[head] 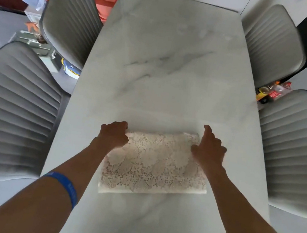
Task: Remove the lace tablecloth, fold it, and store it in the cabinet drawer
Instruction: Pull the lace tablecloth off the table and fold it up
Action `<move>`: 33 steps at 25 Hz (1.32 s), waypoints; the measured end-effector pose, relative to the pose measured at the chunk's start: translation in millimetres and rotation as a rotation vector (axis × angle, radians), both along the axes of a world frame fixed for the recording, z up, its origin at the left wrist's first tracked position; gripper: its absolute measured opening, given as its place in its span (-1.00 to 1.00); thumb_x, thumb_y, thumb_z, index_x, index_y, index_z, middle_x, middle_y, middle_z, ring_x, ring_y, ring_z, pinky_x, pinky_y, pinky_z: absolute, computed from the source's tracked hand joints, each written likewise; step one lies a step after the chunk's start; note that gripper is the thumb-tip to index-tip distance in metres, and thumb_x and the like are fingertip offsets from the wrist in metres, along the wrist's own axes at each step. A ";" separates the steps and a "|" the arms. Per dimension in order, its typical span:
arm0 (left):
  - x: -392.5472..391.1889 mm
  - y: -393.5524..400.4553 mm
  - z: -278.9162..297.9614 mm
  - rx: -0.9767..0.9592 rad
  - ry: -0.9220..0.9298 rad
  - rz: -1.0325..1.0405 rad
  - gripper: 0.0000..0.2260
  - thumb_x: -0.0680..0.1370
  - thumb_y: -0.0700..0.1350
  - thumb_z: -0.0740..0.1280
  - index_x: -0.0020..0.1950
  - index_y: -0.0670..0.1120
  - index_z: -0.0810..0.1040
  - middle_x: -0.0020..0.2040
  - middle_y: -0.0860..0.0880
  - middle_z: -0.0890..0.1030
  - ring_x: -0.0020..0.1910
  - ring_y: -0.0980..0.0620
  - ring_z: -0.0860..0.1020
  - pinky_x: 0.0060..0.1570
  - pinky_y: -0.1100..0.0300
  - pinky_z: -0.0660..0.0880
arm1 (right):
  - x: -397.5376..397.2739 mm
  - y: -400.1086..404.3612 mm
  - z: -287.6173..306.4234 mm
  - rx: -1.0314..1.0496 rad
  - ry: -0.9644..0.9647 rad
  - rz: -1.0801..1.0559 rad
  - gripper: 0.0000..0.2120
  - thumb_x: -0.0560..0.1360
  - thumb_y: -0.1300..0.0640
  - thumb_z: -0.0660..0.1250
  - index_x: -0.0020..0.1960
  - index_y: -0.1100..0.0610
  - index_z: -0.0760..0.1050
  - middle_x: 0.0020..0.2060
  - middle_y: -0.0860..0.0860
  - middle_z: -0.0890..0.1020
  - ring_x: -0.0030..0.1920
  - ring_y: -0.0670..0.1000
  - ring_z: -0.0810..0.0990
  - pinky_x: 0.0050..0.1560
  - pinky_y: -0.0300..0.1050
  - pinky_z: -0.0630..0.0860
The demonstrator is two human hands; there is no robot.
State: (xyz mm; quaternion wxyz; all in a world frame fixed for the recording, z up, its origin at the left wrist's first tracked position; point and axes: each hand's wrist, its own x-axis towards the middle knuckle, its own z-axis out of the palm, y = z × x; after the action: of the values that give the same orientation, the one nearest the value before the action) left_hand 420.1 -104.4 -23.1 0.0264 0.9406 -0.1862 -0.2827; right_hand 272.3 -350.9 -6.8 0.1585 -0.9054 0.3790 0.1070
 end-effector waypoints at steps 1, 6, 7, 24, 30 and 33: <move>0.6 -1.1 -13.6 0.035 -0.056 -0.053 -0.67 0.45 -0.18 0.25 0.21 -0.04 0.43 0.16 -0.09 0.51 0.16 -0.13 0.50 0.28 -0.05 0.33 | -7.5 1.4 -14.0 0.052 0.046 -0.101 -0.35 0.43 0.11 0.31 0.45 0.07 0.11 0.28 0.11 0.48 0.26 0.24 0.46 0.23 0.18 0.33; -44.5 5.3 -50.9 -0.099 -0.149 -0.278 -0.34 0.51 -0.26 0.20 0.57 0.01 0.06 0.59 -0.10 0.07 0.56 -0.14 0.04 0.49 -0.11 0.05 | -58.5 11.3 -53.2 0.365 0.006 -0.536 -0.39 0.34 -0.12 0.49 0.26 0.11 0.36 0.06 0.00 0.56 0.14 0.17 0.58 0.24 0.16 0.46; -49.6 6.5 -50.6 -0.097 -0.129 -0.283 -0.32 0.53 -0.28 0.18 0.59 0.01 0.01 0.61 -0.09 -0.01 0.58 -0.13 -0.05 0.50 -0.10 0.01 | -61.2 10.7 -52.2 0.435 -0.029 -0.576 -0.49 0.31 -0.08 0.53 0.12 0.14 0.46 -0.04 -0.02 0.62 0.02 0.12 0.64 0.18 0.15 0.53; -62.8 -96.2 235.9 -0.324 -0.263 -0.802 -0.93 0.48 -0.05 0.40 -0.13 0.07 0.52 -0.23 0.11 0.53 -0.09 -0.04 0.58 -0.08 0.10 0.42 | -50.5 -9.9 197.0 0.408 -0.380 0.457 -0.86 0.39 0.01 0.48 -0.18 -0.09 0.51 -0.34 -0.16 0.59 -0.34 -0.13 0.52 -0.33 -0.30 0.35; -68.4 -134.6 262.6 -0.393 -0.526 -0.491 -0.94 0.50 -0.16 0.34 -0.11 -0.01 0.50 -0.11 0.04 0.56 -0.11 -0.03 0.54 -0.25 0.15 0.30 | -37.6 -56.2 238.4 -0.188 -0.318 0.453 -0.96 0.49 0.15 0.37 -0.13 0.10 0.57 -0.25 0.05 0.66 -0.15 0.15 0.62 -0.13 -0.08 0.34; -73.9 -141.8 280.7 -0.579 -0.821 -0.444 -0.82 0.35 -0.30 0.35 -0.18 -0.04 0.49 -0.22 0.00 0.52 -0.25 -0.07 0.50 -0.39 0.17 0.22 | -44.3 -65.7 247.3 -0.428 -0.734 0.399 -0.87 0.39 0.30 0.40 -0.11 0.12 0.63 -0.35 0.04 0.68 -0.32 0.16 0.62 0.02 -0.01 0.40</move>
State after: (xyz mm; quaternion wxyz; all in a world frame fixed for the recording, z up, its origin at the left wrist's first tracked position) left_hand 346.3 -246.2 257.6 0.1491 0.8661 -0.4453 0.1714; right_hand 228.1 -416.6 240.5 0.0683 -0.9509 0.1299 -0.2726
